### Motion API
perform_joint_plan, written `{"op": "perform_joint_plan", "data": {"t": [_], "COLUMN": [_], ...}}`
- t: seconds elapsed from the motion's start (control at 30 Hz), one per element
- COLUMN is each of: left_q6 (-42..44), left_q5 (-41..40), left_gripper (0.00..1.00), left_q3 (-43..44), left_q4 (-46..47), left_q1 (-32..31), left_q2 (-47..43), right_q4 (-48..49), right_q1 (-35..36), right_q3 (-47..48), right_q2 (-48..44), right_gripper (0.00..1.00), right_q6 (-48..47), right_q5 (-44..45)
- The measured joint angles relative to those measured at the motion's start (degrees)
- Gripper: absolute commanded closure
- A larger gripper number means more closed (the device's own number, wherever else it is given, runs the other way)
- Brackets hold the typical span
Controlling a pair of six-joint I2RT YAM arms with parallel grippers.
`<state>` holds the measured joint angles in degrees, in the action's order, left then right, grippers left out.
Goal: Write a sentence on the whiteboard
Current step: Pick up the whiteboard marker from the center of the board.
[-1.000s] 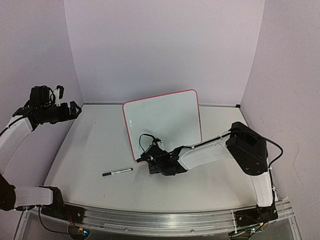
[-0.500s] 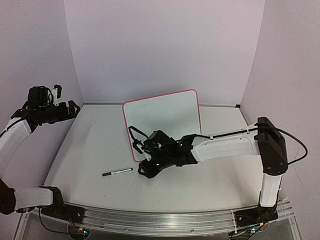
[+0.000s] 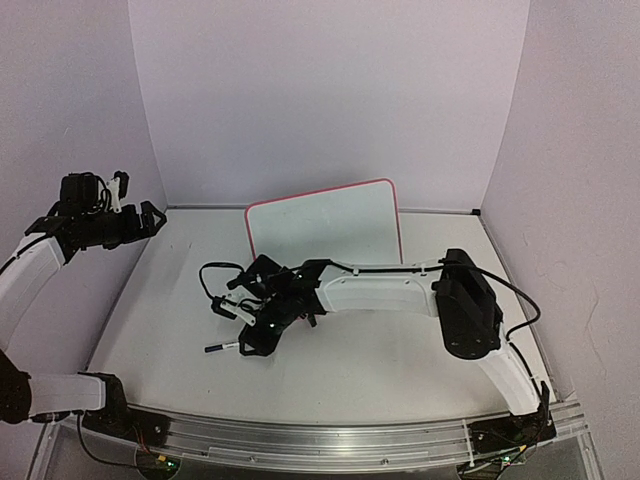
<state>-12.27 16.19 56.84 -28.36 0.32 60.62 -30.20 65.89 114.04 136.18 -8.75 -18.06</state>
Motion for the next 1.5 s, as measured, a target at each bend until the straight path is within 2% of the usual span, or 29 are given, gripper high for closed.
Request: {"op": "perform_joint_plan", "data": {"t": [0.47, 0.7, 0.9, 1.1, 1.23, 1.5], "left_q6": [0.04, 0.04, 0.04, 0.04, 0.02, -1.46], "left_q5": [0.15, 0.15, 0.15, 0.33, 0.57, 2.69], "left_gripper": [0.01, 0.01, 0.01, 0.01, 0.01, 0.03], "left_q3": [0.0, 0.0, 0.0, 0.0, 0.0, -0.39], "left_q4": [0.0, 0.0, -0.02, -0.02, -0.02, 0.35], "left_q1": [0.0, 0.0, 0.0, 0.0, 0.0, 0.0], "left_q2": [0.0, 0.0, 0.0, 0.0, 0.07, 0.13], "right_q4": [-2.08, -2.16, -2.01, -1.99, -0.59, -1.05], "right_q1": [0.0, 0.0, 0.0, 0.0, -0.02, 0.17], "right_q3": [12.2, 14.34, 14.95, 14.82, 13.79, 4.85], "right_q2": [9.35, 12.24, 13.33, 13.4, 13.29, 6.95], "right_gripper": [0.55, 0.55, 0.63, 0.87, 0.98, 1.0], "right_q6": [-3.91, -4.55, -4.83, -4.98, -5.11, -3.32], "right_q5": [2.69, 3.45, 3.15, 1.64, 0.44, -2.27]}}
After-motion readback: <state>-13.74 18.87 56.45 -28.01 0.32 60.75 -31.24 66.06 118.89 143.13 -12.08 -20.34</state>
